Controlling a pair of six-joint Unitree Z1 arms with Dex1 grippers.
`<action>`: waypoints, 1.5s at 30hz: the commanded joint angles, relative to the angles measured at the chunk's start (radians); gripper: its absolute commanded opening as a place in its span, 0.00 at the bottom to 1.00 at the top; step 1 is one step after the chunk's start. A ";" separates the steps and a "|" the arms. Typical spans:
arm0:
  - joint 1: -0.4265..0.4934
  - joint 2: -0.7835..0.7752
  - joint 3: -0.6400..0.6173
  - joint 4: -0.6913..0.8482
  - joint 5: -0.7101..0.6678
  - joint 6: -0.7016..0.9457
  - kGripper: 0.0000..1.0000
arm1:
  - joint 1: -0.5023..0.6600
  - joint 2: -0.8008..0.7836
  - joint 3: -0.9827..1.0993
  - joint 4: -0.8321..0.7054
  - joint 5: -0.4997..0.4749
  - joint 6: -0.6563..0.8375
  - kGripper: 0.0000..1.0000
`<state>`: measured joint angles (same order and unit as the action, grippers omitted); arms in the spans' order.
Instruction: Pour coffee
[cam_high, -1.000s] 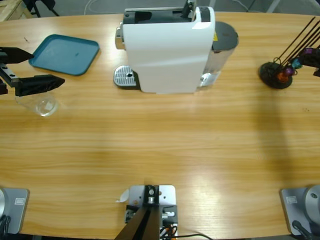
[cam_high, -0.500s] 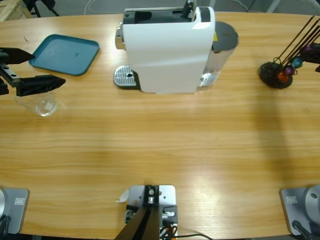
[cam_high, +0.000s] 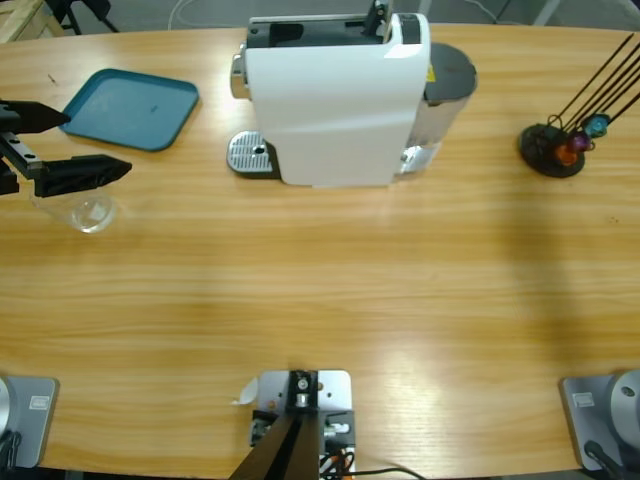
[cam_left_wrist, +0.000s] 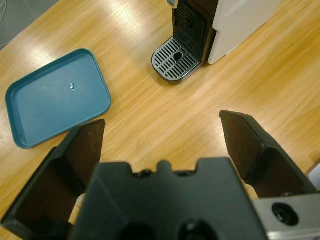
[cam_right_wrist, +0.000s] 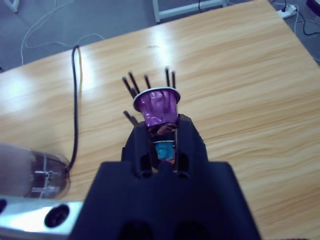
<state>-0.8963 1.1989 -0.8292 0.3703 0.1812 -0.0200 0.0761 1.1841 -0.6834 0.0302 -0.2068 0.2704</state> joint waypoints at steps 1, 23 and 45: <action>-0.007 0.029 0.042 -0.022 0.000 -0.011 1.00 | 0.056 -0.129 -0.027 0.090 0.009 -0.056 0.00; 0.011 -0.167 0.096 0.048 -0.020 0.052 1.00 | 0.839 0.403 -0.548 0.160 0.416 -0.429 0.00; 0.016 -0.143 0.107 0.050 -0.022 0.049 1.00 | 0.846 0.608 -0.785 0.268 0.078 -0.720 0.00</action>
<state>-0.8911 1.0512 -0.7648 0.4093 0.1723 0.0248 0.9146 1.7428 -1.4760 0.2872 -0.0556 -0.4160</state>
